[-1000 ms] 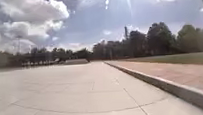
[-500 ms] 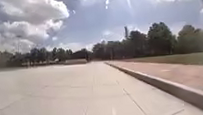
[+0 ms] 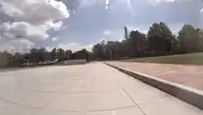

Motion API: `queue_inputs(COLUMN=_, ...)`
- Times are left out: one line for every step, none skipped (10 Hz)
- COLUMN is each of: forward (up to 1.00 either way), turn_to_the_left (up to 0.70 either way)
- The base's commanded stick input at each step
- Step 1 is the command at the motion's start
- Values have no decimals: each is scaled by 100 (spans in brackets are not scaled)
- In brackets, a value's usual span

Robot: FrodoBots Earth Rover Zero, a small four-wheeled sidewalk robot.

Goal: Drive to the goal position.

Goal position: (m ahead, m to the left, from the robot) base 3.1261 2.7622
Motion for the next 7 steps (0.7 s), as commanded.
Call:
queue_inputs(forward=70, turn_to_the_left=17)
queue_inputs(forward=70, turn_to_the_left=2)
queue_inputs(forward=70, turn_to_the_left=0)
queue_inputs(forward=70, turn_to_the_left=0)
queue_inputs(forward=70, turn_to_the_left=0)
queue_inputs(forward=70, turn_to_the_left=0)
queue_inputs(forward=70, turn_to_the_left=0)
